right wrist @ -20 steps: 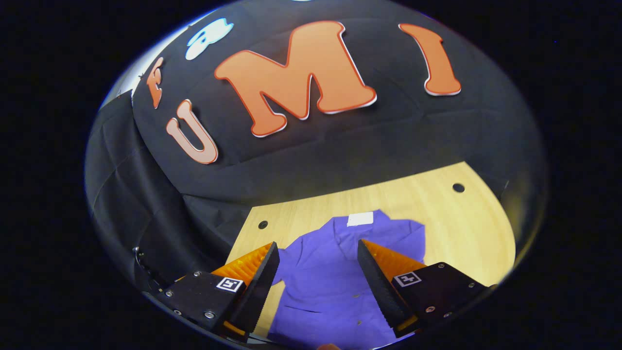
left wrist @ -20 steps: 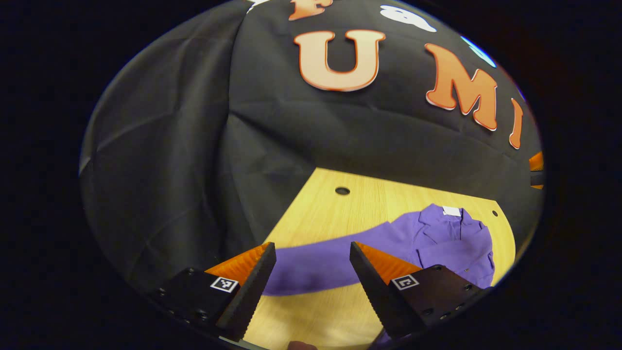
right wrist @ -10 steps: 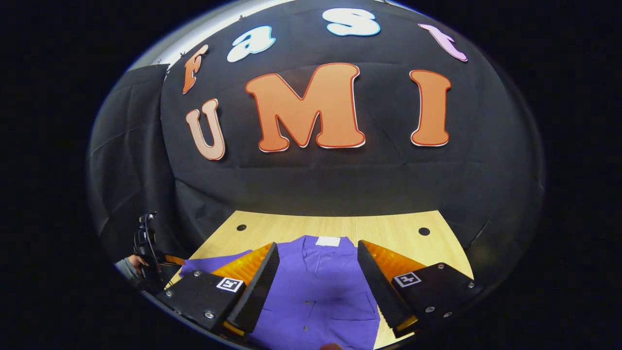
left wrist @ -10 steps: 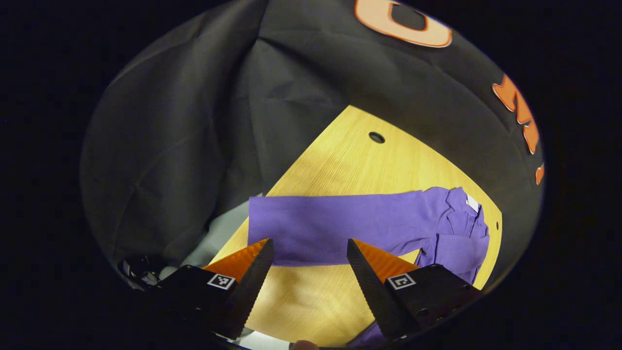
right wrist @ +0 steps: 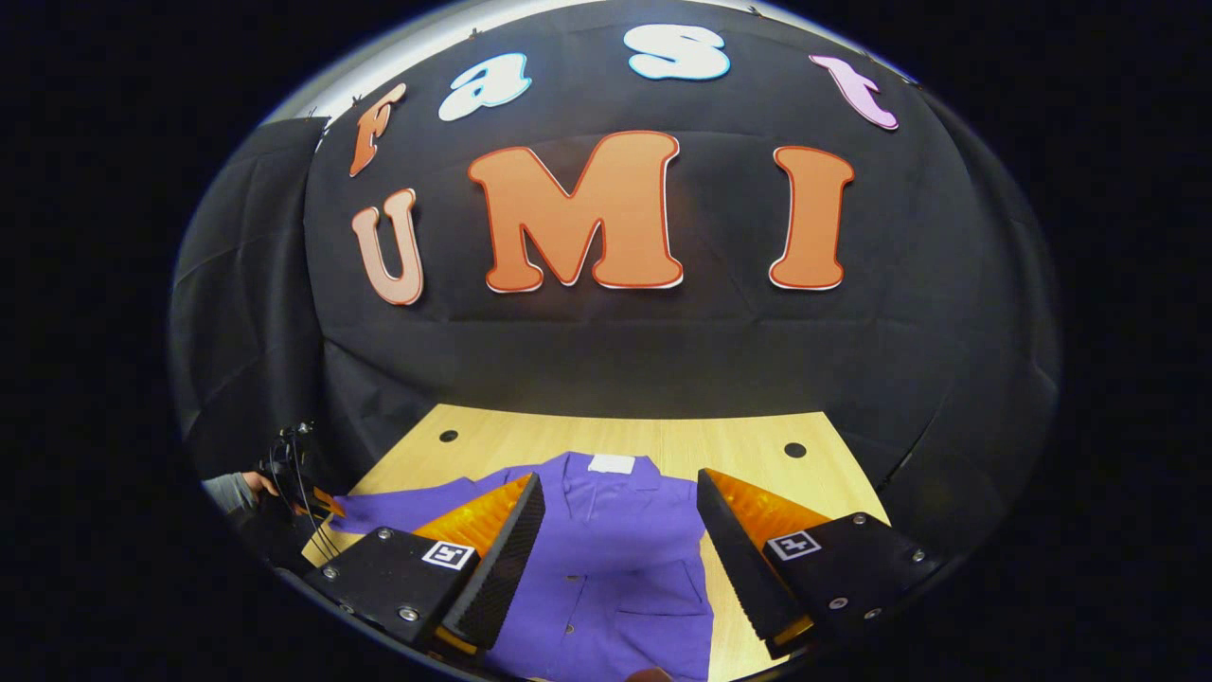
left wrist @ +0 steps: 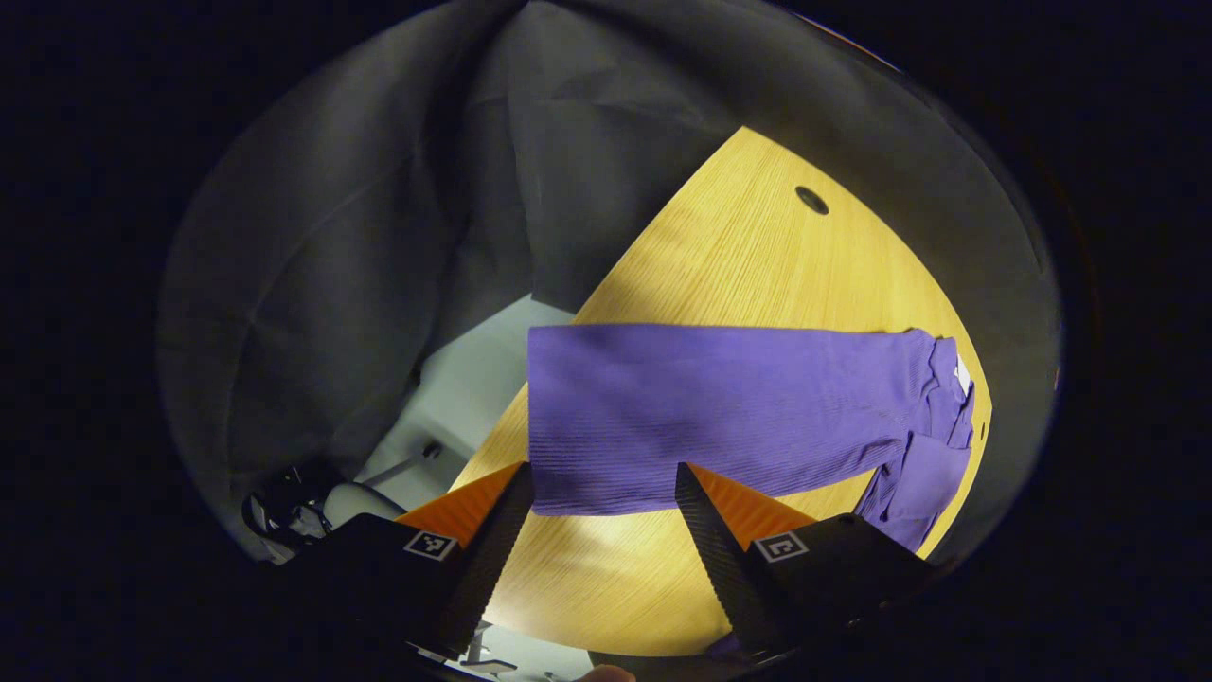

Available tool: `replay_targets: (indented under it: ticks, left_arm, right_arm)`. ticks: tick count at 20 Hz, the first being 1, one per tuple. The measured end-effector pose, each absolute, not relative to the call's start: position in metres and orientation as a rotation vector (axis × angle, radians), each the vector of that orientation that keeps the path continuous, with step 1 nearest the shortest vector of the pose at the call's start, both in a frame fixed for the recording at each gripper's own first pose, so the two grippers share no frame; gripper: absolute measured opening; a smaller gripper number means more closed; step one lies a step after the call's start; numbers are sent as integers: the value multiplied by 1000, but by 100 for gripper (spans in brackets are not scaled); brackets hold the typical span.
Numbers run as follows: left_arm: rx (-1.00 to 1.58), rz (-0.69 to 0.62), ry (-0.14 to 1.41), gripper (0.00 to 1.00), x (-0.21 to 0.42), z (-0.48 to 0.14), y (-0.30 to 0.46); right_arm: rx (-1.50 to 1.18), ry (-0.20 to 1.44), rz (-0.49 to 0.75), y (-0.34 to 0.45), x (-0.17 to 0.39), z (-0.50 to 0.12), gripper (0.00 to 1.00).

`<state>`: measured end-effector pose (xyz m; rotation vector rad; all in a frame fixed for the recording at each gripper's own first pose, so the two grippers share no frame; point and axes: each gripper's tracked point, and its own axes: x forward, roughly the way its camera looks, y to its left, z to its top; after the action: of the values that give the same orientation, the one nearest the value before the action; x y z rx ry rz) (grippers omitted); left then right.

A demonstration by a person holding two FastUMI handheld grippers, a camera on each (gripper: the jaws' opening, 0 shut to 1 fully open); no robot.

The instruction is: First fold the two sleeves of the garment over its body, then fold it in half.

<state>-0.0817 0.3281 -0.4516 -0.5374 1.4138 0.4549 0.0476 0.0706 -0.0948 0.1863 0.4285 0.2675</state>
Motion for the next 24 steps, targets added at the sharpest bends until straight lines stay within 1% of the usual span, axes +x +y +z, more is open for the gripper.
replay_targets:
  ticks: [1,4,5,8,10,12,13,14,18,19,20,21,24]
  left_arm:
    - [-534,461,1431,98,-84,-457,331]
    - [-576,480,1461,97,-86,-469,332]
    - [-570,481,1471,99,-87,-472,335]
    - [-495,497,1494,94,-83,-481,353]
    - [-472,513,1545,93,-83,-479,355]
    - [-446,509,1551,92,-77,-479,356]
    - [-441,495,1559,84,-73,-478,355]
    - [-440,482,1557,78,-70,-479,352]
    - [-461,433,1557,15,-59,-480,340]
    - [-460,411,1539,13,-54,-479,339]
    - [-462,430,1533,13,-55,-477,340]
    - [-470,413,1514,7,-49,-472,337]
    - [-443,375,1478,7,-34,-459,327]
  right_arm:
    - [177,438,272,74,47,-98,97]
    - [202,447,308,87,42,-100,96]
    - [209,447,303,87,45,-101,97]
    - [201,443,283,83,46,-103,96]
    - [210,456,273,83,47,-108,96]
    - [225,451,261,83,48,-111,97]
    - [231,448,261,83,47,-111,97]
    - [230,453,258,82,46,-114,97]
    - [226,459,248,75,44,-118,97]
    - [230,460,248,73,43,-118,97]
    - [229,461,252,71,42,-119,97]
    - [221,467,249,67,42,-121,97]
    - [204,468,251,56,42,-120,97]
